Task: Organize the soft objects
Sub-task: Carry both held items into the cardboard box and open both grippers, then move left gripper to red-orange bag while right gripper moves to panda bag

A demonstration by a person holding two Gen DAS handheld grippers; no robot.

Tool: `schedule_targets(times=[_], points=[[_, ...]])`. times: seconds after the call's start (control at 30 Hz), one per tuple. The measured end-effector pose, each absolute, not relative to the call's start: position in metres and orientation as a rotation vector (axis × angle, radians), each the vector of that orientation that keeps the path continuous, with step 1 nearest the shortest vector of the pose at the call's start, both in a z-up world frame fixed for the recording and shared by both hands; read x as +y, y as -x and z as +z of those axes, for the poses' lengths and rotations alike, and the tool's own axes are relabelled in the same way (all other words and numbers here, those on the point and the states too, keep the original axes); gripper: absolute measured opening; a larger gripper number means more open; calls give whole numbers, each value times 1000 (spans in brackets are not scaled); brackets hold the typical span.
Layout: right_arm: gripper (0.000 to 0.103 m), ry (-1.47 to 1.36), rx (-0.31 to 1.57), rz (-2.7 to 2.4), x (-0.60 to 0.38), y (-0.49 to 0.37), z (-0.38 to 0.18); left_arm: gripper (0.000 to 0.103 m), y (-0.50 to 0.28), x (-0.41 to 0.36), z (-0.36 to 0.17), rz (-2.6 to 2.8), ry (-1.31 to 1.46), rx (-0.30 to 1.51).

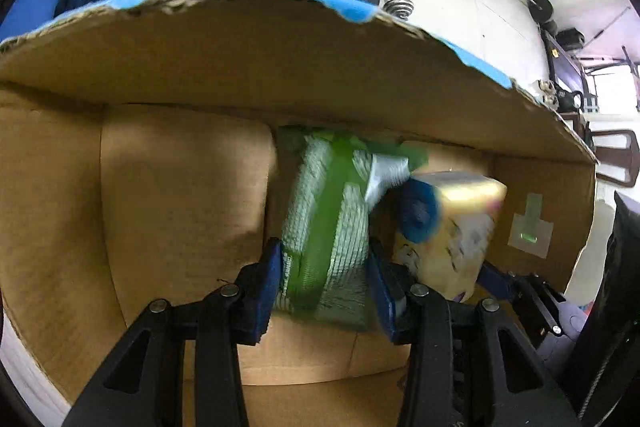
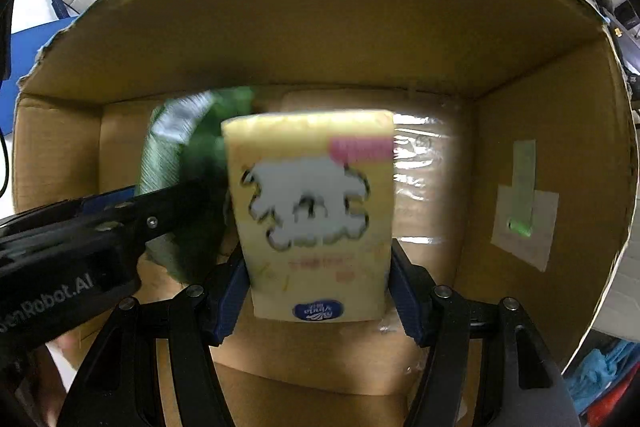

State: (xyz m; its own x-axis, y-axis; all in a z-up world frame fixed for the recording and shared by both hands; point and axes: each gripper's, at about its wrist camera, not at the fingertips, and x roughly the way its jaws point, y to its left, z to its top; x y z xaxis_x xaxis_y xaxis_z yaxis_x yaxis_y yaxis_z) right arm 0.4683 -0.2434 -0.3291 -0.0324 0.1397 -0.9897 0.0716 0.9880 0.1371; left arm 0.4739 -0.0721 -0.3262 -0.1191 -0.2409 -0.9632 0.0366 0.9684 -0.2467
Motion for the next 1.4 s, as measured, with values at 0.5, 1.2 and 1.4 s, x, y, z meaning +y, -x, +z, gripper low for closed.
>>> schedule_targets(times=[0.5, 1.2, 1.4], points=[[102, -146, 1604, 48, -219, -438, -285, 101, -448, -53, -273, -157, 0, 1508], [103, -103, 1369, -23, -219, -312, -156, 102, -319, -23, -157, -144, -75, 1233], [103, -104, 1313, -15, -211, -269, -125, 102, -279, -21, -129, -137, -77, 1181]])
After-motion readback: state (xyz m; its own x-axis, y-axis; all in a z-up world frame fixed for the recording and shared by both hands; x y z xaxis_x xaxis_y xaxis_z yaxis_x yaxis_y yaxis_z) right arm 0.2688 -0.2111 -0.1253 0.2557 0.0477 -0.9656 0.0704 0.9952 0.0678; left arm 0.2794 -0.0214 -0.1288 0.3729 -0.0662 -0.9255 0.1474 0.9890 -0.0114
